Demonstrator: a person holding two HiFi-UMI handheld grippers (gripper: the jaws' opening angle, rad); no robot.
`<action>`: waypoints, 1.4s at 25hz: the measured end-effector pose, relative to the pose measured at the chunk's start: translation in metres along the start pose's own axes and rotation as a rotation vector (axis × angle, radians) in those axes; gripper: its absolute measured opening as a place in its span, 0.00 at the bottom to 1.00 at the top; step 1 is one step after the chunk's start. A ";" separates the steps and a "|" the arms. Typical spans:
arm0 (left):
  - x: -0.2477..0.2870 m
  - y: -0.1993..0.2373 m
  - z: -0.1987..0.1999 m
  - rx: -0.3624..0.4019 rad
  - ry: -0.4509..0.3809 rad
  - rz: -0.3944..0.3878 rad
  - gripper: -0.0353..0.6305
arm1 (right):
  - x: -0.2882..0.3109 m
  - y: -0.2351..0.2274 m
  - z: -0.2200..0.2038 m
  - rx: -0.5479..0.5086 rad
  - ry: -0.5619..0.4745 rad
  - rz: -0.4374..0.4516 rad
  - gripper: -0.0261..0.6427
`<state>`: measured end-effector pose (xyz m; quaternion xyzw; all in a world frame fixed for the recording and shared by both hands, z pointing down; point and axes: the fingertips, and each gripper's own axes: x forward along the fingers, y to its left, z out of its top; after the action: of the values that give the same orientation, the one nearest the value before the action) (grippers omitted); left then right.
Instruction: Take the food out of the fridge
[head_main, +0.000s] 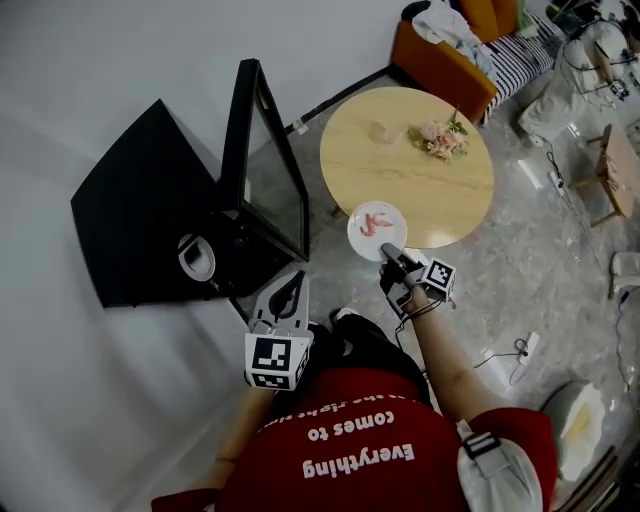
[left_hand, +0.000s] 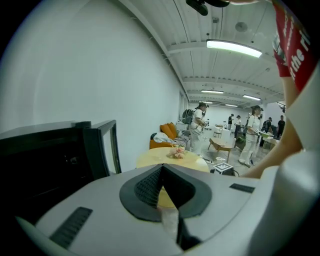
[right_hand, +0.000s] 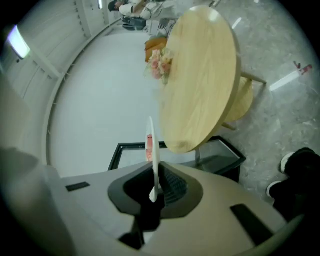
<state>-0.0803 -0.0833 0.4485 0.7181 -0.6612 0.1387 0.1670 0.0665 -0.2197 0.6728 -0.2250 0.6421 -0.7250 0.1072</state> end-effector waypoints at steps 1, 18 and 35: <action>0.002 -0.007 -0.001 0.007 0.009 -0.014 0.06 | -0.003 -0.009 0.010 0.018 -0.036 -0.015 0.08; 0.002 -0.033 -0.013 0.031 0.063 -0.055 0.06 | -0.014 -0.076 0.058 0.093 -0.251 -0.232 0.08; 0.084 -0.084 -0.028 -0.016 0.104 -0.239 0.06 | -0.005 -0.069 0.070 -0.002 -0.260 -0.565 0.21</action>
<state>0.0114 -0.1416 0.5048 0.7823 -0.5623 0.1496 0.2224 0.1122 -0.2689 0.7447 -0.4856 0.5358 -0.6905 -0.0177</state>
